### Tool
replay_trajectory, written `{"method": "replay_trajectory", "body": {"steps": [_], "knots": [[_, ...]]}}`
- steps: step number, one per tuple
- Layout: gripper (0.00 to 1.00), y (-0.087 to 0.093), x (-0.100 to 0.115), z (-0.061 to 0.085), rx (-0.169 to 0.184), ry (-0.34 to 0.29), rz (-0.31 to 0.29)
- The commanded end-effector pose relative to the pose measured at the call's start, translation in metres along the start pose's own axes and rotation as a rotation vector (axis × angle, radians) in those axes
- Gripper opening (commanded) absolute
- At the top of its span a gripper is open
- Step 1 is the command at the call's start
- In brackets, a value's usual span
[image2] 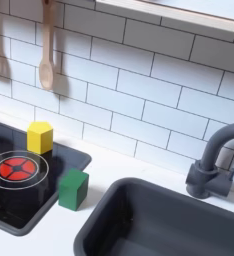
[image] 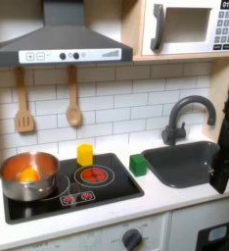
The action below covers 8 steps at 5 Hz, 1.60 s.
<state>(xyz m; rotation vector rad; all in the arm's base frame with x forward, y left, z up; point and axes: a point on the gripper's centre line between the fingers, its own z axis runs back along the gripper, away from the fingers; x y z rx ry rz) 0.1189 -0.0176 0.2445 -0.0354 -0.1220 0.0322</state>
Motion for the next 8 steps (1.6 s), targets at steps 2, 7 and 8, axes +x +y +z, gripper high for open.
{"method": "replay_trajectory", "body": {"steps": [2,7,8], "knots": [[1.0,0.006,0.005,-0.006,-0.003,0.012,0.03],[1.0,0.035,0.06,-0.027,0.031,-0.012,0.034],[1.0,0.038,0.07,-0.027,0.032,-0.03,0.027]]}}
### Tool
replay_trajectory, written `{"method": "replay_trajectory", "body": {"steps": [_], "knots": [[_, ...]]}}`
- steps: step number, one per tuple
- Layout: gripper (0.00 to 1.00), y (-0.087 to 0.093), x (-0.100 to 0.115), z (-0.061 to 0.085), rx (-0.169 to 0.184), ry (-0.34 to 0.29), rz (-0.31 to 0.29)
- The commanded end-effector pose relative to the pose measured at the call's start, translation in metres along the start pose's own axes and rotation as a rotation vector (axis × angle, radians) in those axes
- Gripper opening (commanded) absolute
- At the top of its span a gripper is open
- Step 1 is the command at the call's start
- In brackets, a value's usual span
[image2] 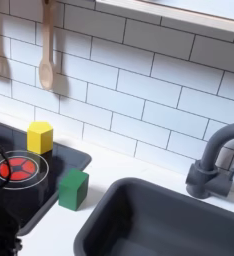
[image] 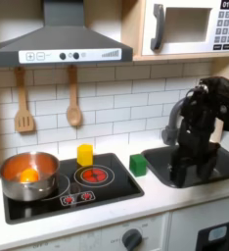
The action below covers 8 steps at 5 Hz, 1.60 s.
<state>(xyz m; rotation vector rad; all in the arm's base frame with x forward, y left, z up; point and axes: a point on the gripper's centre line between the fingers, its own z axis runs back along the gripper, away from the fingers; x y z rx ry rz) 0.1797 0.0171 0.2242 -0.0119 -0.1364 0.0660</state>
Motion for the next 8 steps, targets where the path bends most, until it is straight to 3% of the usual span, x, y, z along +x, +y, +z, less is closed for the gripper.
{"method": "replay_trajectory", "body": {"steps": [1,6,8], "knots": [[1.0,0.005,0.023,-0.001,0.006,-0.032,-0.003],[1.0,0.005,0.074,0.0,0.018,-0.079,-0.007],[1.0,-0.008,0.1,-0.01,0.017,-0.072,-0.009]]}}
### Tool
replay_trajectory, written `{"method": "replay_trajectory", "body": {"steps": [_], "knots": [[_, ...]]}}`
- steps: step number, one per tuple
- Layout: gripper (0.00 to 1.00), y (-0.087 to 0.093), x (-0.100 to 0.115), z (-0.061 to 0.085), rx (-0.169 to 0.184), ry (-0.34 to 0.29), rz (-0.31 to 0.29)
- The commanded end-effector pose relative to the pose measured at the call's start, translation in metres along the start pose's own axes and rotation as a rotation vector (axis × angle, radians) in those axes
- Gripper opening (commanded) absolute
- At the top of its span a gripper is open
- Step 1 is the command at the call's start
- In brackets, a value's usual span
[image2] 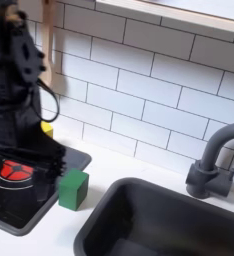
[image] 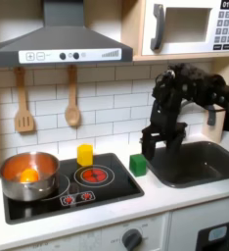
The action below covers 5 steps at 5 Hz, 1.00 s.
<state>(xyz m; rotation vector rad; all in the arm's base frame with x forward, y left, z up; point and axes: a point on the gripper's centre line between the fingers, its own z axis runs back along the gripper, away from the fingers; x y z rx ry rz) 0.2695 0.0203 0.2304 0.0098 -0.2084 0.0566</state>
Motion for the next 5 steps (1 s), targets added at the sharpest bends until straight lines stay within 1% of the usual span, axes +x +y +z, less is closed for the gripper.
{"method": "replay_trajectory", "body": {"steps": [1,2,3,4,5], "knots": [[1.0,-0.007,0.018,-0.009,0.005,-0.001,0.006],[1.0,-0.01,0.034,-0.014,0.004,-0.006,0.018],[1.0,-0.007,0.042,-0.021,0.013,0.003,0.033],[1.0,-0.008,0.053,-0.027,0.013,-0.001,0.043],[1.0,-0.009,0.058,-0.033,0.013,0.01,0.051]]}}
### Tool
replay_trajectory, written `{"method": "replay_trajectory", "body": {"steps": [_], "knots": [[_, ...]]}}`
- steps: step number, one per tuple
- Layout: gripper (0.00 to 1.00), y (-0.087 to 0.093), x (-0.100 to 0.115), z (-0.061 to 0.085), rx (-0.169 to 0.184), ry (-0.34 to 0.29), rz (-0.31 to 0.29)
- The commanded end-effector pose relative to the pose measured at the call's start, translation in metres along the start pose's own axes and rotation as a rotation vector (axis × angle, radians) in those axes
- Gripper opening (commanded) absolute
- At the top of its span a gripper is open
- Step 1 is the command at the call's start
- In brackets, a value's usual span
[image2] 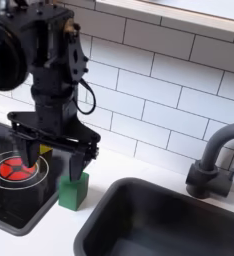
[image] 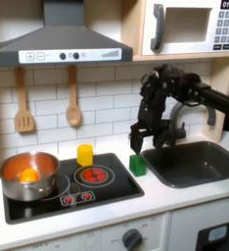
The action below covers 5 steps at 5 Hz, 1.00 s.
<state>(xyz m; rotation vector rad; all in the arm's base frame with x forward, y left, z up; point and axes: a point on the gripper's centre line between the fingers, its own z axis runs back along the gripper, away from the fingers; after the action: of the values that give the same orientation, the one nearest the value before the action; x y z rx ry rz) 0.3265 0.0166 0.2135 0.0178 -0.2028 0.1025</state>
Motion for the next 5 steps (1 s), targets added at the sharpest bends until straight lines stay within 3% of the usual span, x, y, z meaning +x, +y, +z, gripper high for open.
{"method": "replay_trajectory", "body": {"steps": [1,5], "knots": [[1.0,-0.006,0.012,-0.009,-0.001,0.012,0.002],[1.0,-0.012,0.026,-0.04,0.02,0.07,-0.015]]}}
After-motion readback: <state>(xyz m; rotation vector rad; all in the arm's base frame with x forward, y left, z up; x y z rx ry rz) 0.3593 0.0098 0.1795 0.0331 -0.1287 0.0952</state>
